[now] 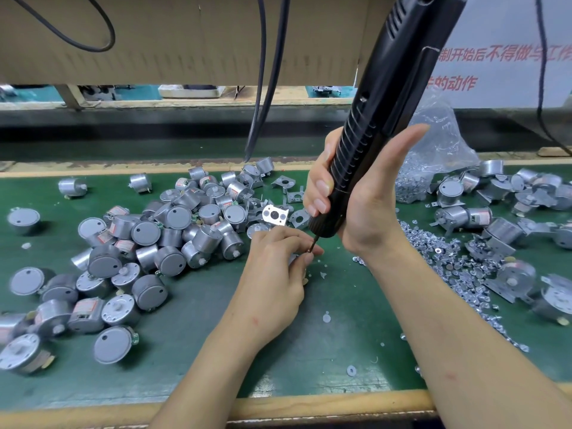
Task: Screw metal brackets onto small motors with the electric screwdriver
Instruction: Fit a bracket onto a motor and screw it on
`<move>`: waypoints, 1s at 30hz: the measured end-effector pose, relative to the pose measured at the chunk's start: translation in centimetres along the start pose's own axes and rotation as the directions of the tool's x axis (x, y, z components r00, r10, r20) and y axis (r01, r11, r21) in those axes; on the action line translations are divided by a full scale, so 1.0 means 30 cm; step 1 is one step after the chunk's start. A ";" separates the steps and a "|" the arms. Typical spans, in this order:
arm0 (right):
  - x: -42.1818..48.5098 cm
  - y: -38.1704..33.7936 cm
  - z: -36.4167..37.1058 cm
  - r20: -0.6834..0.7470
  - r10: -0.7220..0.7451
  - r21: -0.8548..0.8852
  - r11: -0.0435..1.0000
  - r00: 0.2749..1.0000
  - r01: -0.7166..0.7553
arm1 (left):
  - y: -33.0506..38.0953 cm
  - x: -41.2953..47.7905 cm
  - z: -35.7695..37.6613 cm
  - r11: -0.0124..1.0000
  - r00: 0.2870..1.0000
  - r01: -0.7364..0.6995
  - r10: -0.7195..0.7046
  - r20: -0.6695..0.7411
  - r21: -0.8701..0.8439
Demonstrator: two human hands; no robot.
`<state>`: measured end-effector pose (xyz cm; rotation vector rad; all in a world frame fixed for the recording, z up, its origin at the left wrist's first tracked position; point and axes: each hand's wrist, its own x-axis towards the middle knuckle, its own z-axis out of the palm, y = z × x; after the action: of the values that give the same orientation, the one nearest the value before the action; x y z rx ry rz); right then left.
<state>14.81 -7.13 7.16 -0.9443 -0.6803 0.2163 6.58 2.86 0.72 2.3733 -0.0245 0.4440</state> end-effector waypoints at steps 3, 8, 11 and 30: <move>0.000 -0.004 -0.002 -0.002 -0.002 0.002 1.000 1.000 0.002 | -0.001 0.000 0.001 1.000 1.000 -0.003 0.003 0.002 -0.006; 0.000 -0.004 0.002 0.003 -0.001 0.000 1.000 1.000 0.001 | -0.005 0.000 0.003 1.000 1.000 -0.008 0.008 0.007 -0.014; 0.000 -0.007 -0.001 0.015 -0.010 0.015 1.000 1.000 0.009 | -0.005 -0.001 0.003 0.999 1.000 -0.016 0.016 0.019 -0.034; 0.009 0.014 -0.015 -0.036 -0.002 -0.155 0.988 0.999 -0.004 | -0.039 -0.040 -0.020 0.993 0.999 -0.032 0.033 -0.008 0.112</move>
<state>15.36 -7.06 6.75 -1.0947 -0.6703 0.1481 5.43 4.01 -0.03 2.4840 -0.0343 0.4837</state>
